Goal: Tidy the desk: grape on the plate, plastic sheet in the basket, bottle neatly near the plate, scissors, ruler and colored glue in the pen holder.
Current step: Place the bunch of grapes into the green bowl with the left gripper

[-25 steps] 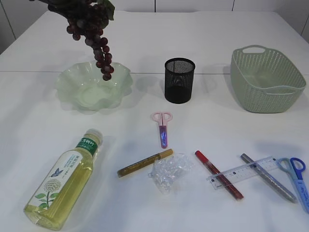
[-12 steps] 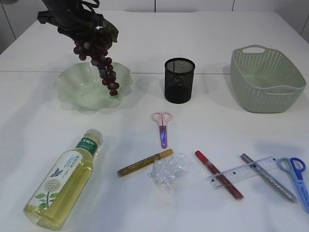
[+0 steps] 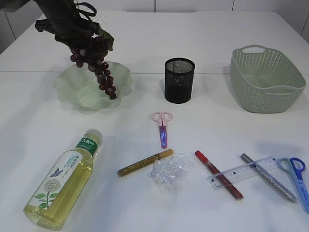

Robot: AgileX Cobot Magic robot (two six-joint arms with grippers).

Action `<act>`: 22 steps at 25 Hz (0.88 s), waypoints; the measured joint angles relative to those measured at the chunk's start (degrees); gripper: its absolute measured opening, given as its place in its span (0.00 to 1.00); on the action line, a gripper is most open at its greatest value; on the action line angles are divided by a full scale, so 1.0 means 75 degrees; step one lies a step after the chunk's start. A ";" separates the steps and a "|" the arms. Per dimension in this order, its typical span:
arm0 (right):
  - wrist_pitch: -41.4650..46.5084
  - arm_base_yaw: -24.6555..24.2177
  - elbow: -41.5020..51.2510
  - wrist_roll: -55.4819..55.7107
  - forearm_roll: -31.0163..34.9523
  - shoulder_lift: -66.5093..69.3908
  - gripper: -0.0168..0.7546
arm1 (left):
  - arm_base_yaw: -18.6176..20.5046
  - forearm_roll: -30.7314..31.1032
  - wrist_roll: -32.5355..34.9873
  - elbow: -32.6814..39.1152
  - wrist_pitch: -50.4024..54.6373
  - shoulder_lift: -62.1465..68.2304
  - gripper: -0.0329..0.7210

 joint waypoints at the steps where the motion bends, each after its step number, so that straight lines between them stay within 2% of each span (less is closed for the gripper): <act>1: 0.0000 0.0000 0.0000 0.0000 0.0000 0.0000 0.68 | 0.0063 0.0000 0.0000 0.0000 0.0029 0.0013 0.26; 6: 0.0000 0.0000 0.0000 0.0000 0.0000 0.0000 0.68 | 0.0270 -0.0017 0.0000 0.0000 0.0120 0.0012 0.26; 13: 0.0000 0.0000 0.0000 0.0014 0.0000 0.0000 0.68 | 0.0270 -0.0469 0.0000 0.0000 0.0354 0.0350 0.26; 22: 0.0000 0.0000 0.0000 0.0027 0.0000 0.0000 0.68 | 0.0270 -0.0591 0.0000 0.0000 0.0447 0.0667 0.27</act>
